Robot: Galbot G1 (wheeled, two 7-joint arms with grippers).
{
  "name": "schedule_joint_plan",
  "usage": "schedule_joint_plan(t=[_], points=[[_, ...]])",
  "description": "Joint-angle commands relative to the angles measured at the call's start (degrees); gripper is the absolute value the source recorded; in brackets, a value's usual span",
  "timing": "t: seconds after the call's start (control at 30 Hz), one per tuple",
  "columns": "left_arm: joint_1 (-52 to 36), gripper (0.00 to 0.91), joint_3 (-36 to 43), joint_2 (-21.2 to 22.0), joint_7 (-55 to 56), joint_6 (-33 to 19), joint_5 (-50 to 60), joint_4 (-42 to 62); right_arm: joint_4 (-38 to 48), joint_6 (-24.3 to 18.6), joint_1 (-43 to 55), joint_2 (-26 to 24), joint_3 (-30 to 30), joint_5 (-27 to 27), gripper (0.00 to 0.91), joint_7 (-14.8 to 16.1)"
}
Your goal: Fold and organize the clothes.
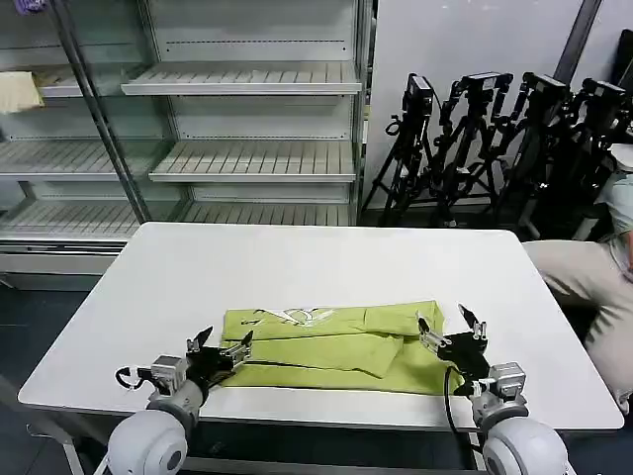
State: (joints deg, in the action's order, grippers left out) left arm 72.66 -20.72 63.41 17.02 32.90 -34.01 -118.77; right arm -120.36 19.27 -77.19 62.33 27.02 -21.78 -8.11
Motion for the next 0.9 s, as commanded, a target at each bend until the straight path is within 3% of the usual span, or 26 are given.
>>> schedule_joint_plan(t=[0.03,0.43,0.47,0.5,0.53,0.63,0.9], points=[[-0.78,0.907,1.18,1.46,5.52,0.16,-4.6,1.37,-1.04,-0.16,-1.04,-0.13,0.45,0.6,0.907,-0.02],[-0.79,0.887,1.93,2.28,6.35,0.19,-4.54,2.52,-0.23,-0.32,-0.73,-0.03,-0.02,1.34,0.907,0.2],[-0.75,0.796,2.04,2.3,6.27,0.19,-4.5,2.64,-0.18,-0.42,-0.82,-0.13,0.08,1.34,0.907,0.25],[-0.74,0.494,2.12,2.31,6.27,0.19,-4.46,2.74,0.01,-0.47,-0.85,-0.17,0.11,1.33,0.907,0.2],[-0.78,0.272,2.27,2.42,6.29,0.19,-4.35,2.92,0.21,-0.52,-0.87,-0.19,0.09,1.34,0.907,0.18],[-0.95,0.02,2.43,2.82,6.24,0.18,-4.04,3.55,0.38,-0.7,-0.95,-0.13,0.15,1.53,0.907,0.21],[0.13,0.02,2.53,3.0,6.1,0.18,-3.88,1.85,-0.01,-0.68,-1.29,0.09,0.05,1.73,0.907,0.14]])
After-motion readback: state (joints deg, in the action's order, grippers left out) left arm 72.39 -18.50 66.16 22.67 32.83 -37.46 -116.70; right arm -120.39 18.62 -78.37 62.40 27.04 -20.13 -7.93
